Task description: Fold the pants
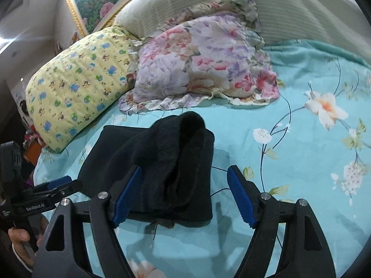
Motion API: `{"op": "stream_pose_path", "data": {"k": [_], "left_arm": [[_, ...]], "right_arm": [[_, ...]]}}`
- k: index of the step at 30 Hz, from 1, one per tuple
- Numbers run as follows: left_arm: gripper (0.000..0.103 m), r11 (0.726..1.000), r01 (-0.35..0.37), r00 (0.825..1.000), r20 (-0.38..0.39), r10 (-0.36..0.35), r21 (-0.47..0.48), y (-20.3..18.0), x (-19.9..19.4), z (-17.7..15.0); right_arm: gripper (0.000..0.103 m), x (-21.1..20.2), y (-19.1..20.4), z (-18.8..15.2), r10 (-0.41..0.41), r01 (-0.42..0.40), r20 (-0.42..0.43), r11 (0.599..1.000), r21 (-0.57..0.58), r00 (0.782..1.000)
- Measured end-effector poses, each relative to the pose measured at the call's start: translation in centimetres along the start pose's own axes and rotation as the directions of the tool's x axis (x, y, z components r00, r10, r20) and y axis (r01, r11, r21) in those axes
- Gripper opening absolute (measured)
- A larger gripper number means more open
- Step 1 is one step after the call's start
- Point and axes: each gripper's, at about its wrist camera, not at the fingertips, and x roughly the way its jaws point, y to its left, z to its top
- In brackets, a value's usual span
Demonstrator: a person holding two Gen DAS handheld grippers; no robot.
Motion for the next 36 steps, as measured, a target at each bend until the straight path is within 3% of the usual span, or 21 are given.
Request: {"op": "stream_pose_path", "data": {"k": [10,20,25,36], "left_arm": [[0.086,0.998,-0.048,0.999,-0.013,0.049,0.035,-0.1,-0.3,-1.8],[0.090,0.996,-0.020,1.000,0.019,0.018,0.086,-1.2,-0.8,-2.6],[0.090,0.996,0.007,1.000,0.014,-0.008,0.086,-1.4,0.0,-3.4],[0.091,0.994,-0.010,1.000,-0.026,0.012,0.105,-2.1,2.6,-4.2]], "right_arm": [[0.083,-1.5,2.1,-2.2,-0.013,0.014,0.004,0.997,-0.075,1.000],[0.086,-2.1,3.9,-4.8,0.001,-0.001,0.003,0.993,-0.119,1.000],[0.094,-2.1,4.4,-6.3,-0.013,0.014,0.008,0.989,-0.147,1.000],[0.098,-0.3,4.2,-7.2,-0.045,0.041,-0.021,0.986,-0.161,0.999]]}}
